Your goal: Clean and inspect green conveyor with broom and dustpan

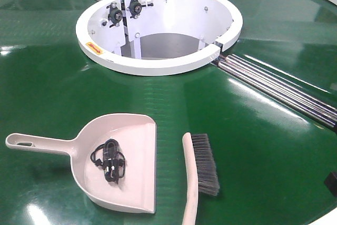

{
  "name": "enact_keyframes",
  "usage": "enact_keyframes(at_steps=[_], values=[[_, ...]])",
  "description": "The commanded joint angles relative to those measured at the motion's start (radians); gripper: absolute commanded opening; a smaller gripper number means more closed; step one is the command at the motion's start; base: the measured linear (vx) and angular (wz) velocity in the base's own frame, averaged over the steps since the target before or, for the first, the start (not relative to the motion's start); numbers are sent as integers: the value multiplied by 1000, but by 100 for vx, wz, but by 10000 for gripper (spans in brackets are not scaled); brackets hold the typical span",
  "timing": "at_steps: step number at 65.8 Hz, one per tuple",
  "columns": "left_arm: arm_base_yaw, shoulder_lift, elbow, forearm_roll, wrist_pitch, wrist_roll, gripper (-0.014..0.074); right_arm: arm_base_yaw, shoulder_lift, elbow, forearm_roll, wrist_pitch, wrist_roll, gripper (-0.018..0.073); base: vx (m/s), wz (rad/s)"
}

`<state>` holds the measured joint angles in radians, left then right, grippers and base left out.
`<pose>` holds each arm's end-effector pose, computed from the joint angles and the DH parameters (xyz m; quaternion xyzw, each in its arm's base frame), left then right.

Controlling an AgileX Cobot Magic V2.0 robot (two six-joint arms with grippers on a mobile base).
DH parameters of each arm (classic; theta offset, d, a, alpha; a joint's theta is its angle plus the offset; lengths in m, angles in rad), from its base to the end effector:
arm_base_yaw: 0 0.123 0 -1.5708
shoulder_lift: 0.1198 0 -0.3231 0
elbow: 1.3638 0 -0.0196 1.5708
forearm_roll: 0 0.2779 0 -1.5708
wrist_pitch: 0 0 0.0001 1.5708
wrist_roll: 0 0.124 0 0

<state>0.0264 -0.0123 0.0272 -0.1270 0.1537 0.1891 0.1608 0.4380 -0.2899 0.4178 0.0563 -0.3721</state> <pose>0.0781 -0.0004 0.1873 0.0202 0.7346 0.0234 0.6778 0.1255 0.0233 0.2827 -0.0507 0.7440 0.0769 0.6618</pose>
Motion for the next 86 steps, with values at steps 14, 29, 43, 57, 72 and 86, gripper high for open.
enact_keyframes(at_steps=[14,29,43,57,72,86], values=[[4,-16,24,-6,-72,-11,-22,-5,3,-24,-8,-84,-8,-5,0,0],[4,-16,24,-6,-72,-11,-22,-5,1,111,-24,-204,32,-5,0,0],[4,-16,24,-6,-72,-11,-22,-110,-105,209,-25,-223,56,-5,0,0],[4,-16,24,-6,-72,-11,-22,-204,-294,280,-70,-192,53,-5,0,0],[4,-15,24,-6,-72,-11,-22,-200,-456,331,-178,-17,48,-5,0,0],[4,-15,24,-6,-72,-11,-22,-199,-457,331,-200,12,51,-5,0,0]])
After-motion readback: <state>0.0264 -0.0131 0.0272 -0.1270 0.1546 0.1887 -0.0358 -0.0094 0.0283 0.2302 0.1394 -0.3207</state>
